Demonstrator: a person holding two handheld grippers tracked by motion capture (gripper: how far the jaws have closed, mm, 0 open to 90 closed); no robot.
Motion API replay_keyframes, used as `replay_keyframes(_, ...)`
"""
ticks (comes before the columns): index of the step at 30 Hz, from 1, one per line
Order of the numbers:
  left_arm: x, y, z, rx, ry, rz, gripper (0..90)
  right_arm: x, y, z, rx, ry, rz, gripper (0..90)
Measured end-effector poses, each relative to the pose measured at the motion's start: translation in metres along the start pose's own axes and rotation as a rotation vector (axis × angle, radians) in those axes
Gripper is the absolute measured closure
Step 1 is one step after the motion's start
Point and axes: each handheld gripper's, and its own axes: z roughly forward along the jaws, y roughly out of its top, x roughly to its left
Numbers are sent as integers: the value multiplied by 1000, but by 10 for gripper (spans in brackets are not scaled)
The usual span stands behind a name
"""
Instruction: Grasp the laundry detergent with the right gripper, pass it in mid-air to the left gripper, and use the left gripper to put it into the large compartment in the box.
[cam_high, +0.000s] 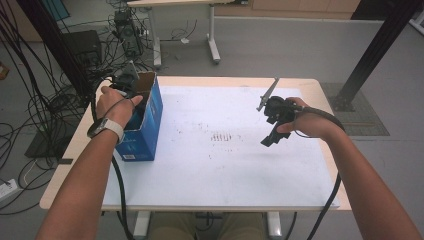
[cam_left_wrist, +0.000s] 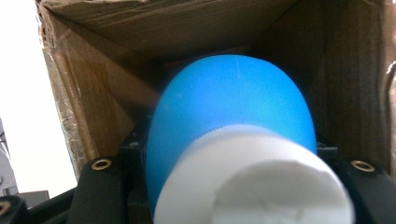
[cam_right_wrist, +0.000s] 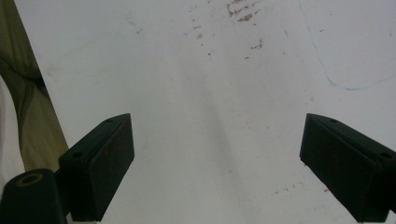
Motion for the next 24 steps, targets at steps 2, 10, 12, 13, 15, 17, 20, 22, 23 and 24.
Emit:
replay_keyframes(2, 0, 0, 0, 1, -1, 0, 378, 0, 0, 0, 0, -1, 0, 99)
replay_keyframes(10, 1, -1, 0, 0, -3, -2, 378, 1, 1, 2, 4, 3, -2, 99)
replay_keyframes(12, 1, -1, 0, -1, -3, -1, 378, 1, 2, 2, 3, 2, -1, 99)
replay_keyframes(13, 1, -1, 0, -1, -3, -1, 378, 1, 2, 2, 3, 2, -2, 99)
replay_keyframes(15, 1, -1, 0, -3, -3, -1, 378, 1, 2, 2, 2, 2, -3, 99)
replay_keyframes(17, 1, -1, 0, -4, -3, -2, 378, 1, 2, 1, 2, 1, -2, 99)
replay_keyframes(20, 1, -1, 0, -3, -3, 0, 378, 1, 1, 1, 1, 2, 0, 98)
replay_keyframes(22, 1, -1, 0, -3, -2, 0, 378, 2, 0, 2, 2, 2, 1, 98)
replay_keyframes(23, 1, -1, 0, -3, -2, 0, 378, 2, 0, 2, 3, 2, 0, 99)
replay_keyframes(24, 1, -1, 0, -3, -2, 1, 378, 2, 0, 3, 1, 3, 1, 99)
